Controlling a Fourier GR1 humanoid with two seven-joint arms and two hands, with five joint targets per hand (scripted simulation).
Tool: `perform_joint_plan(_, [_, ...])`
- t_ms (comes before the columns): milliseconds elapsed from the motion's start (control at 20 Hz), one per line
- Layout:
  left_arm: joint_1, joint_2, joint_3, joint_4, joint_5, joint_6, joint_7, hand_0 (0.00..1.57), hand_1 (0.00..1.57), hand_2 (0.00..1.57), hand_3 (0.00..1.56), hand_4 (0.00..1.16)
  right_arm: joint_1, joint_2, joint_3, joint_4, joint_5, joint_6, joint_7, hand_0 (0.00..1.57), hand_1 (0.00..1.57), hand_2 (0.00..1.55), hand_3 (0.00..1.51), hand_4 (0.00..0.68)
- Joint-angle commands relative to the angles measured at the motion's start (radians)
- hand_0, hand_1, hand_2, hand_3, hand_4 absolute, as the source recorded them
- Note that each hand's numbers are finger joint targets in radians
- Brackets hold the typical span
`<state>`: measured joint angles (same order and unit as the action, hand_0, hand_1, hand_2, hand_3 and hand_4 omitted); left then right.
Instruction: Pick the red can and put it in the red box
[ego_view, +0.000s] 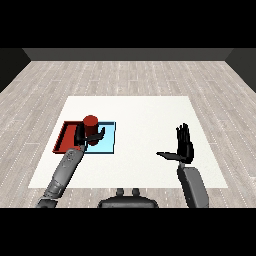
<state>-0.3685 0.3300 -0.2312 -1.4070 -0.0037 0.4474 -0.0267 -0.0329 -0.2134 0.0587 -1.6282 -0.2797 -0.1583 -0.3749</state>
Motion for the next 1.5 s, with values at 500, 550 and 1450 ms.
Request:
perform_joint_plan(500, [-0.178,0.138,0.238,0.679,-0.021,-0.103,-0.095,1.57,1.57,1.57,1.49,1.09,-0.017,0.006,-0.038,0.142,0.024,0.04,-0.078,0.0,0.0,0.0,0.0,0.0])
perform_joint_plan(550, [-0.154,0.136,0.243,0.698,-0.025,-0.094,-0.107,1.57,1.57,1.57,1.49,1.09,-0.086,0.003,-0.052,0.178,0.028,0.02,-0.047,0.0,0.0,0.0,0.0,0.0])
perform_joint_plan(1450, [-0.382,0.139,0.295,1.303,-0.112,-0.137,-0.089,0.71,0.71,0.7,0.0,0.51,-0.032,0.016,-0.052,0.143,0.037,0.075,-0.17,0.0,0.0,0.0,0.0,0.0])
